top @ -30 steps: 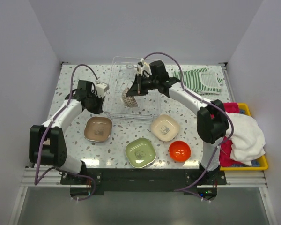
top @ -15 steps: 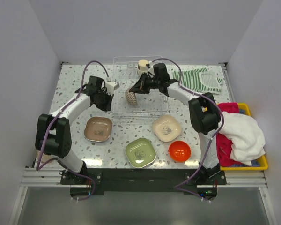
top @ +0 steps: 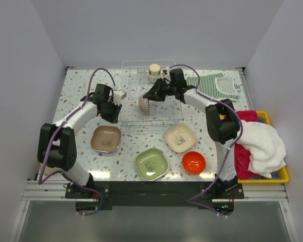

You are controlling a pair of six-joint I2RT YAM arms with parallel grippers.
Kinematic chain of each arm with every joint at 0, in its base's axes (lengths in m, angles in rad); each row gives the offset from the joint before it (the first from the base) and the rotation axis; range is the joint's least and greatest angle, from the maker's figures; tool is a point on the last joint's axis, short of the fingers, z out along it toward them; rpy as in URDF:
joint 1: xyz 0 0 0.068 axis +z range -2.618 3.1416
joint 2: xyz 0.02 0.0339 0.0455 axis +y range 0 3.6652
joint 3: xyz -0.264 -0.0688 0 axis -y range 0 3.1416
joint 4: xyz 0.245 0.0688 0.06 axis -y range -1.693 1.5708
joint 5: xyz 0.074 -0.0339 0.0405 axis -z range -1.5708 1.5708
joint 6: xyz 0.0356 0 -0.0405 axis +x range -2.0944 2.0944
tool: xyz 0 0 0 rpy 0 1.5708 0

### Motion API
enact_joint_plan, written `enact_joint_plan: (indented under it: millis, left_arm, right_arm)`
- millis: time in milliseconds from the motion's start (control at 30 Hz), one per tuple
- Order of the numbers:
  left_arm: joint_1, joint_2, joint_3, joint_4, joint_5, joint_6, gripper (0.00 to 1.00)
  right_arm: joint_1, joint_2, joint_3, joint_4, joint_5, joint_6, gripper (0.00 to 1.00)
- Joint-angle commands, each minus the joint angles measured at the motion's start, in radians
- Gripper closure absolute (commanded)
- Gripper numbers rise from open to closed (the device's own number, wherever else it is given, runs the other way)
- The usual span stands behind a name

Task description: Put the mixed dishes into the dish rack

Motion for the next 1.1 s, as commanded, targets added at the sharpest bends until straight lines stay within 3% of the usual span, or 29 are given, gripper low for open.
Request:
enact_joint_plan:
  millis: [0,33,167,267,500,667,767,867,1000,1067]
  left_arm:
    - [-0.001,-0.038,-0.002,0.008,0.003,-0.011,0.67]
    - [-0.001,-0.038,-0.001,0.01,0.005,-0.014,0.67]
    - [-0.001,-0.043,0.005,0.01,0.011,-0.011,0.67]
    - [-0.003,-0.055,0.012,0.013,0.005,-0.01,0.66]
    - [0.002,-0.063,0.013,0.049,-0.009,-0.013,0.62]
    - [0.003,-0.074,0.015,0.071,-0.01,-0.023,0.62]
    - [0.011,-0.084,0.018,0.077,-0.026,-0.023,0.6]
    - [0.026,-0.091,0.022,0.082,-0.042,-0.025,0.59]
    - [0.052,-0.081,0.033,0.08,-0.075,-0.011,0.53]
    - [0.063,-0.077,0.036,0.082,-0.082,-0.013,0.52]
  right_arm:
    - [-0.022,-0.044,-0.071,-0.152,0.081,-0.047,0.77]
    - [-0.022,-0.055,-0.087,-0.153,0.082,-0.052,0.76]
    - [-0.042,-0.098,-0.065,-0.273,0.134,-0.15,0.5]
    - [-0.076,-0.155,-0.01,-0.43,0.177,-0.297,0.41]
    - [-0.134,-0.236,0.129,-0.748,0.257,-0.548,0.37]
    - [-0.139,-0.304,0.146,-0.822,0.184,-0.708,0.38]
    - [-0.137,-0.376,0.137,-0.96,0.159,-1.01,0.4]
    - [-0.137,-0.552,-0.033,-1.031,0.212,-1.394,0.42]
    - [-0.137,-0.915,-0.422,-1.012,0.226,-1.754,0.43]
    - [-0.136,-1.112,-0.513,-1.041,0.175,-1.939,0.42]
